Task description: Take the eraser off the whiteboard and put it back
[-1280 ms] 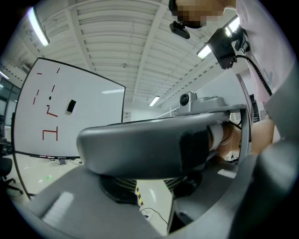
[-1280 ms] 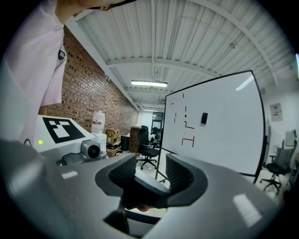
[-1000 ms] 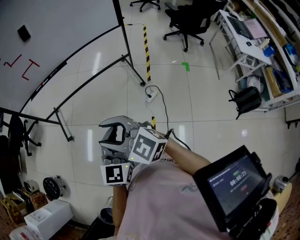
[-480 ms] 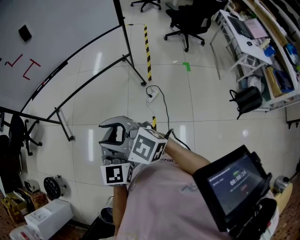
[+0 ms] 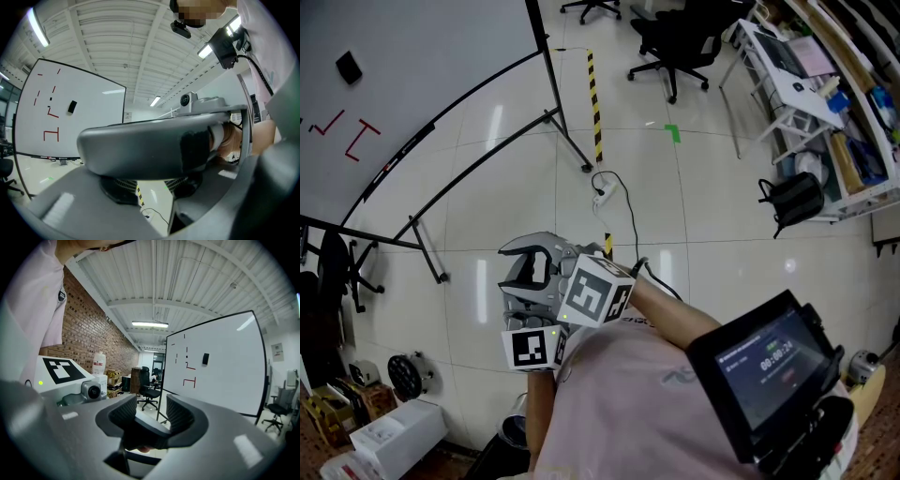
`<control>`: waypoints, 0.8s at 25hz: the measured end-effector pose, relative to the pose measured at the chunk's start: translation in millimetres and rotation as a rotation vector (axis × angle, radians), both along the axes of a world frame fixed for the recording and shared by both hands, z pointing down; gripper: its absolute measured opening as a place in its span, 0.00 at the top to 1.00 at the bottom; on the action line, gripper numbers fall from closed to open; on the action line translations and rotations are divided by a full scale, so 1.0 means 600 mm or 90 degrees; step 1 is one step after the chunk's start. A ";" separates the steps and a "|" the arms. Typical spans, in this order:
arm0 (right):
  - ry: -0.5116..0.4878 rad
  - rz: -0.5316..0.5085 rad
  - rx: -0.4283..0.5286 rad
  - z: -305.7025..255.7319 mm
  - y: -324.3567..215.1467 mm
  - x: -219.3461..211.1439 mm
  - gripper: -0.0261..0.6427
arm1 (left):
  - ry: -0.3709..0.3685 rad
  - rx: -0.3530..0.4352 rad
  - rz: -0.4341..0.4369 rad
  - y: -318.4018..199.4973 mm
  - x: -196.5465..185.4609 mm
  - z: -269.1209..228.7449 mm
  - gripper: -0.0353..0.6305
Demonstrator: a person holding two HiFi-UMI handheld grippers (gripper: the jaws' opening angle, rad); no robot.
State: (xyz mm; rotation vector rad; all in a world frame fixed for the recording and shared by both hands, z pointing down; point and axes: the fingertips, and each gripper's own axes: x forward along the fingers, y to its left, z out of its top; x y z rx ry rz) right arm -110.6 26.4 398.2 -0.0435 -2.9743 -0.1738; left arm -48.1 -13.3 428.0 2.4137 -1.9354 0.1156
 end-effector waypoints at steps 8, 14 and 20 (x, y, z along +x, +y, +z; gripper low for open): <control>-0.002 -0.014 0.020 -0.005 0.006 0.005 0.68 | -0.007 0.010 -0.005 0.002 0.003 -0.003 0.78; -0.003 -0.012 0.007 -0.001 0.004 0.002 0.68 | -0.007 0.001 -0.003 0.001 0.001 0.000 0.78; 0.000 -0.012 0.007 0.000 0.002 0.002 0.68 | -0.008 0.001 -0.001 0.000 0.001 0.001 0.78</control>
